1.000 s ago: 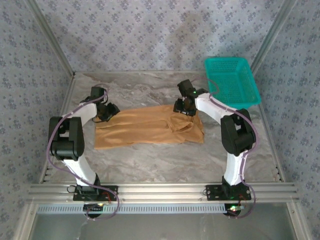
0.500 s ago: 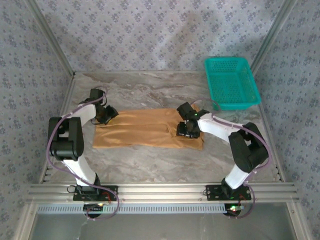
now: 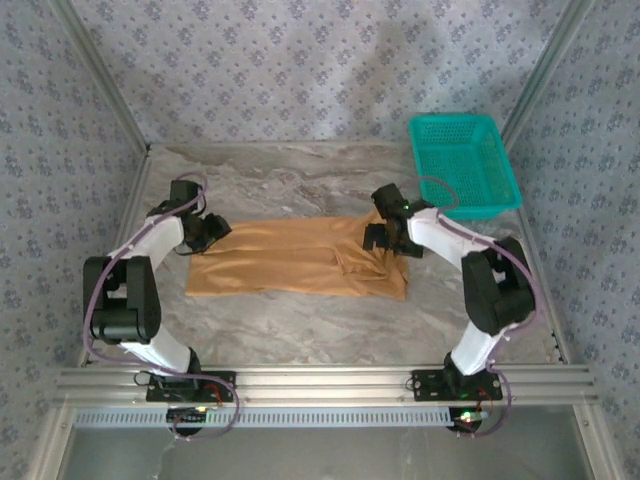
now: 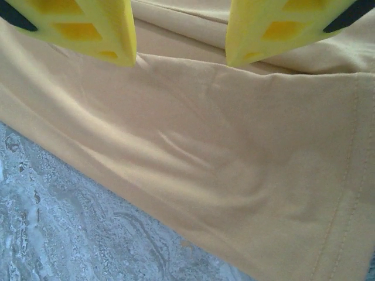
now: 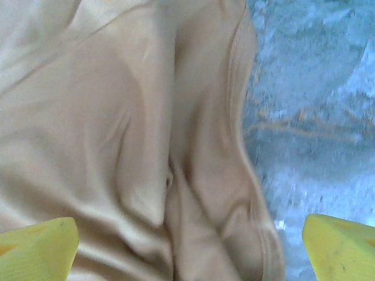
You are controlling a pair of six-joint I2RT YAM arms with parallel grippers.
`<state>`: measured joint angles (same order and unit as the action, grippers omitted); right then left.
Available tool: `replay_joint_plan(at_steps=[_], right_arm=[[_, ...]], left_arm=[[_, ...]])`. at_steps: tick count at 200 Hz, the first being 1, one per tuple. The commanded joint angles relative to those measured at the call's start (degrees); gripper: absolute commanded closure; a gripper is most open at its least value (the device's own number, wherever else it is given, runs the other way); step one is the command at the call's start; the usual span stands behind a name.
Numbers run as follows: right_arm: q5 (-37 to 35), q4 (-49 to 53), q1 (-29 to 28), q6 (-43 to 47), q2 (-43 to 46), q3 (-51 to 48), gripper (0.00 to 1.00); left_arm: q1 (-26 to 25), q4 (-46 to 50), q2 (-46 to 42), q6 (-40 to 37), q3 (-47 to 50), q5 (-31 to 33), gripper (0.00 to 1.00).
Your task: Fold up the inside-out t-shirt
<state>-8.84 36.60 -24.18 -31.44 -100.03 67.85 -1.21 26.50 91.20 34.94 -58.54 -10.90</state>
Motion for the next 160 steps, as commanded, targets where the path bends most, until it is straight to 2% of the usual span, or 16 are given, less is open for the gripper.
replay_joint_plan(at_steps=[1, 24, 35, 48, 80, 99, 123, 128, 137, 143, 160], right_arm=[[-1.4, 3.8, 0.1, 3.9, -7.7, 5.5, 0.01], [-0.6, 4.0, 0.1, 4.5, -13.1, 8.5, 0.04], [0.3, 3.6, 0.2, 4.5, -14.6, 8.9, 0.10], [1.2, 2.9, 0.4, 4.3, -15.3, 8.5, 0.21], [4.3, 1.4, 0.8, 4.2, -14.2, 5.2, 0.56], [5.4, 0.0, 1.7, 3.9, -12.1, 2.2, 0.69], [5.2, -0.3, 2.9, 4.1, -8.4, -1.8, 0.68], [5.1, 0.1, 3.0, 4.3, -7.7, -2.0, 0.62], [4.7, 0.8, 3.3, 4.6, -6.6, -2.1, 0.44], [4.3, 1.5, 3.5, 4.8, -6.0, -2.0, 0.35], [3.4, 3.7, 3.7, 5.3, -4.7, -0.8, 0.29]], left_arm=[[0.8, 1.7, -1.6, -1.5, 0.9, -0.3, 0.56], [1.9, 1.2, -1.7, -1.4, 1.6, -2.0, 0.56], [2.6, 0.9, -1.9, -1.3, 2.2, -2.4, 0.56], [3.4, 0.6, -2.2, -1.3, 2.8, -2.5, 0.56], [4.2, -0.8, -1.7, -1.4, 4.3, -2.8, 0.56], [4.1, -2.4, -0.5, -0.7, 4.8, -3.6, 0.56], [3.0, -3.1, 0.1, 0.5, 3.6, -4.8, 0.56], [2.5, -3.0, 0.0, 0.7, 3.0, -4.8, 0.56], [1.5, -2.8, -0.1, 0.8, 1.8, -4.5, 0.56], [0.9, -2.3, -0.1, 0.7, 0.9, -4.3, 0.56], [-0.2, -0.8, 0.3, 0.6, -1.7, -4.1, 0.56]])
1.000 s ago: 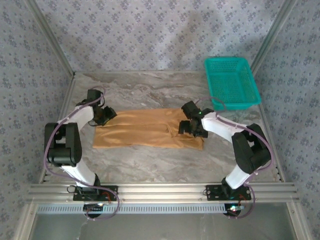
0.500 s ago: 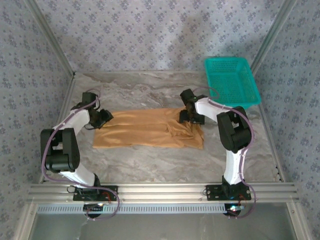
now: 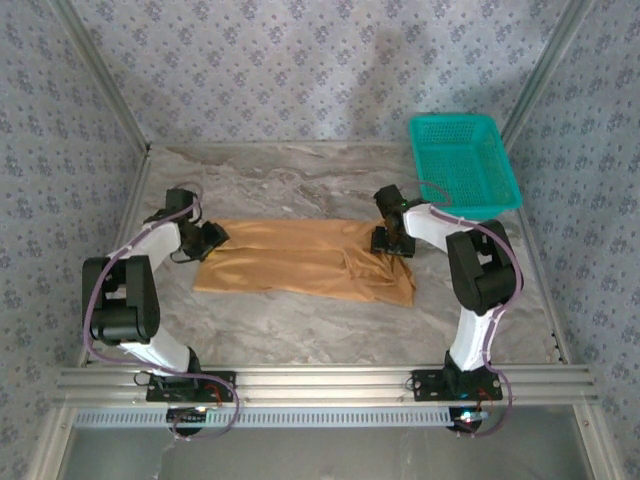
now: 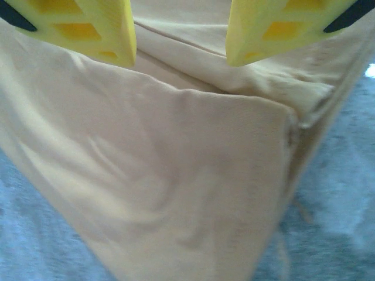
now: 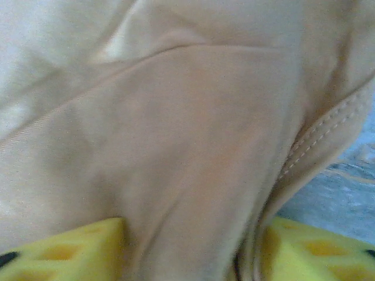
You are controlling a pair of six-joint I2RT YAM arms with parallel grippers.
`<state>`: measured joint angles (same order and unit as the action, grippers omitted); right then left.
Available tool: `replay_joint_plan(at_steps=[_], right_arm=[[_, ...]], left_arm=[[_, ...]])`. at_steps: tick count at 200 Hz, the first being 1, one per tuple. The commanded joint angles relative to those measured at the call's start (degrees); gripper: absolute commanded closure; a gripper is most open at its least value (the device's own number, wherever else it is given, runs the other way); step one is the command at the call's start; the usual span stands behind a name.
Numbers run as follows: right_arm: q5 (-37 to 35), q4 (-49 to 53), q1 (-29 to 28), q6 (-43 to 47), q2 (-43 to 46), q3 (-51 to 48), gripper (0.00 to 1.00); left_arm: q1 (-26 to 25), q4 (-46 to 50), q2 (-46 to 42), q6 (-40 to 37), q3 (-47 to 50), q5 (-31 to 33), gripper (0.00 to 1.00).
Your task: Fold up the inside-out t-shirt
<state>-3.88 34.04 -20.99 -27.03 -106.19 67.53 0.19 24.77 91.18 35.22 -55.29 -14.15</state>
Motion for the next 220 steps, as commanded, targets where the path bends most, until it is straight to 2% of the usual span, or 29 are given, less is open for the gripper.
replay_joint_plan(at_steps=[1, 48, 87, 104, 117, 156, 172, 220], right_arm=[[-1.6, 6.5, 0.6, 0.9, 1.5, -0.4, 0.28], [-2.9, 7.8, 2.0, 1.9, -0.2, -0.1, 0.26], [-1.0, 6.2, 2.7, 1.7, -0.9, -2.4, 0.32], [1.5, 3.7, 2.7, 2.6, 3.3, -4.6, 0.26], [3.5, 2.7, 2.8, 4.2, 6.5, -5.0, 0.15], [5.3, 5.5, 3.8, 4.5, 12.5, -3.7, 0.06], [5.5, 5.4, 5.3, 4.5, 13.6, -4.9, 0.08], [5.3, 2.8, 7.2, 5.0, 9.9, -7.5, 0.27]], left_arm=[[-1.8, 0.9, 0.3, 0.3, -5.1, -0.8, 0.56], [-2.3, 2.1, -0.1, 0.0, -6.6, -0.8, 0.56], [-2.3, 3.3, 0.3, -1.0, -7.1, 0.1, 0.56], [-2.4, 2.9, 0.5, -0.9, -7.1, 0.1, 0.56], [-2.4, 2.7, 0.8, -0.8, -7.2, -0.1, 0.56], [-2.4, 2.4, 1.5, -0.6, -7.5, -0.3, 0.57], [-2.4, 2.3, 1.6, -0.7, -7.4, -0.1, 0.57], [-2.3, 2.6, 1.9, -0.9, -7.7, -0.3, 0.57]])
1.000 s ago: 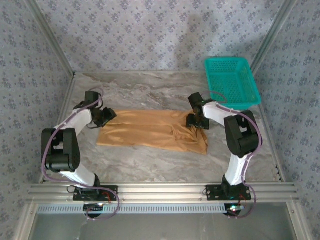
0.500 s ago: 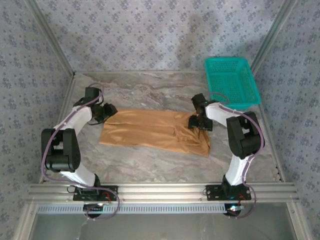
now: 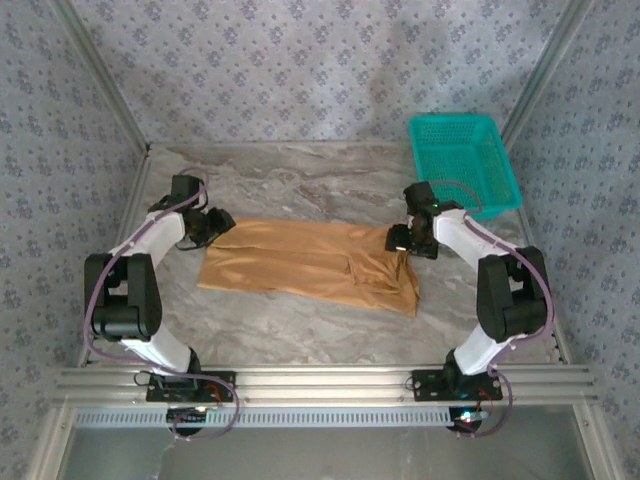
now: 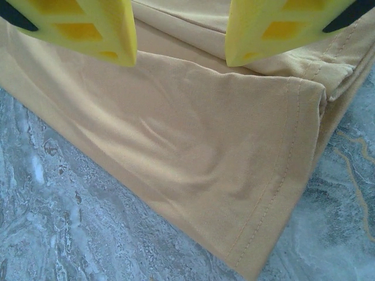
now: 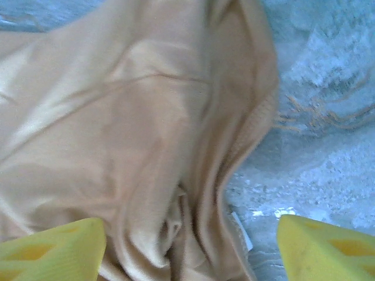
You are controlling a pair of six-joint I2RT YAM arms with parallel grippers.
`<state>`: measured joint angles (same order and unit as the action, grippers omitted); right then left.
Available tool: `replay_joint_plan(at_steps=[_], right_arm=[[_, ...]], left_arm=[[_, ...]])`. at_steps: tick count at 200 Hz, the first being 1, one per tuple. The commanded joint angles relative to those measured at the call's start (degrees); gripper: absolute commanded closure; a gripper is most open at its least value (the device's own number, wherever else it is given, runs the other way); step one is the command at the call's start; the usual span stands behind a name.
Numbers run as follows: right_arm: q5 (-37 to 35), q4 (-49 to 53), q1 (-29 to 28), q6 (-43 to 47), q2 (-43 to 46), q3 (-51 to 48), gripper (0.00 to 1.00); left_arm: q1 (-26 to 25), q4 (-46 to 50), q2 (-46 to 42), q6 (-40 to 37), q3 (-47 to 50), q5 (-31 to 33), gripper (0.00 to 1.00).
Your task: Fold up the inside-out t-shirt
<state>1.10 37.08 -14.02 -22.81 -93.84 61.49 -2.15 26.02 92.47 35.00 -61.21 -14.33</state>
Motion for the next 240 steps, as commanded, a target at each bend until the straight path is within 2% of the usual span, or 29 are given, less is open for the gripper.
replay_joint_plan(at_steps=[1, 36, 51, 94, 124, 158, 171, 205, 240], right_arm=[[0.3, -0.3, 0.3, 0.8, -2.6, -1.4, 0.28], [1.3, -2.3, 0.1, 0.7, -5.8, -2.0, 0.28], [1.2, -2.4, -0.1, 0.3, -7.4, -2.3, 0.32], [0.4, -2.4, -0.4, -0.3, -9.4, -2.7, 0.57], [1.4, -2.4, -0.3, -0.2, -9.6, -2.3, 0.84], [2.0, -1.9, 0.7, 0.1, -8.6, -2.4, 0.92], [0.7, -0.6, 0.7, 0.2, -7.1, -2.1, 0.99], [-2.5, 4.0, 0.8, -0.2, -0.5, -1.1, 1.00], [-5.7, 10.6, 1.0, 0.8, 7.0, 1.4, 1.00]], left_arm=[[0.0, 1.4, 0.6, -0.8, -1.8, -0.1, 0.57], [0.0, 1.7, 0.3, -1.1, -2.0, 0.0, 0.57], [0.0, 1.8, 0.3, -1.2, -1.9, 0.2, 0.57], [0.0, 1.7, 0.7, -1.3, -1.7, 0.2, 0.57], [0.0, 0.2, 1.2, -0.9, -0.5, 0.1, 0.57], [0.0, -5.4, 4.8, -0.2, 2.6, -1.0, 0.57], [0.0, -8.7, 7.0, 1.0, 4.5, -2.7, 0.59], [-1.7, -19.0, 7.1, 6.4, 13.4, -6.6, 0.62], [-7.2, -25.7, -2.3, 13.8, 23.1, -6.0, 0.62]])
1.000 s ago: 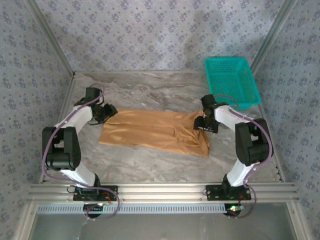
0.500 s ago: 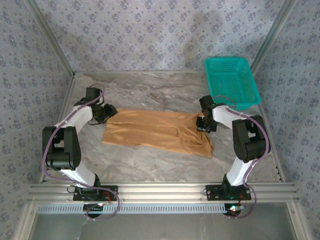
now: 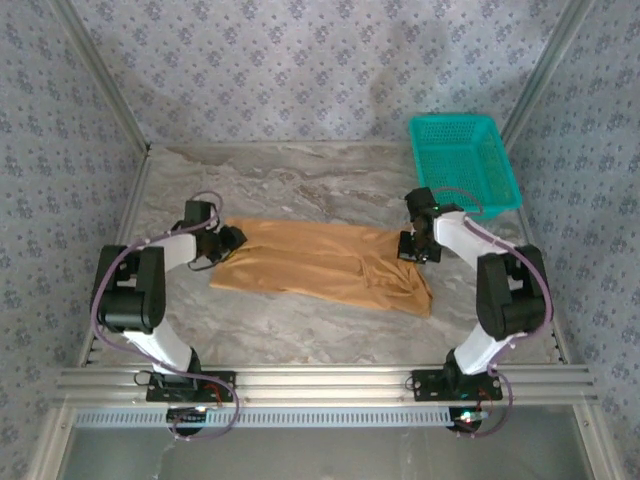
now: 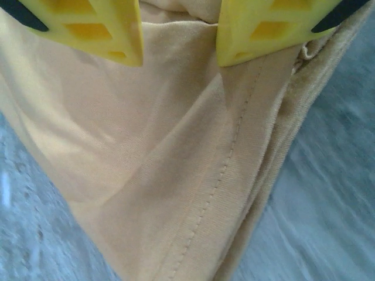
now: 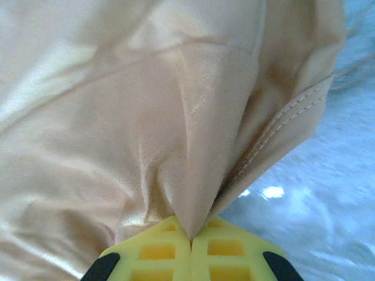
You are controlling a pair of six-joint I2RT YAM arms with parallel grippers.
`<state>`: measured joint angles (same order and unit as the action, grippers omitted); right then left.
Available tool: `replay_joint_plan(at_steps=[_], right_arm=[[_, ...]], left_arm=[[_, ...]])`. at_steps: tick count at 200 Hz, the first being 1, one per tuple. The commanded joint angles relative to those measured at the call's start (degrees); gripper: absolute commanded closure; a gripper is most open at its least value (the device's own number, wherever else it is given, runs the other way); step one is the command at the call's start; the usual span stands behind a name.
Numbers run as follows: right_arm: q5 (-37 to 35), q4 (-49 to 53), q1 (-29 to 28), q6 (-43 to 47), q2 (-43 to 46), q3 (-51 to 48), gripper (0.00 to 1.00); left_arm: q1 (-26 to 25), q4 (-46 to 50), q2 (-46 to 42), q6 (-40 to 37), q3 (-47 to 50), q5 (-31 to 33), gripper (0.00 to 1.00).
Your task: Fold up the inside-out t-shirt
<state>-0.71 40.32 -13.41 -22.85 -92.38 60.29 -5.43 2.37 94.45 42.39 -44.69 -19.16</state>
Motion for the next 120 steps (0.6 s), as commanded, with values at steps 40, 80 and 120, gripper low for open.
replay_joint_plan(at_steps=[40, 80, 120], right_arm=[[-3.7, 11.8, -1.6, 1.0, 10.3, 7.5, 1.00], [-5.4, 14.2, -11.2, -4.0, 11.3, 16.0, 1.00], [-6.6, 12.6, -23.0, -9.5, 8.2, 24.4, 1.00]], left_arm=[[-6.2, 10.1, -18.1, 3.8, 3.8, 6.1, 0.59], [-2.8, 22.0, -21.1, -3.7, -5.7, 9.6, 0.57], [8.4, 20.0, -21.1, -1.8, -4.4, -0.9, 0.57]])
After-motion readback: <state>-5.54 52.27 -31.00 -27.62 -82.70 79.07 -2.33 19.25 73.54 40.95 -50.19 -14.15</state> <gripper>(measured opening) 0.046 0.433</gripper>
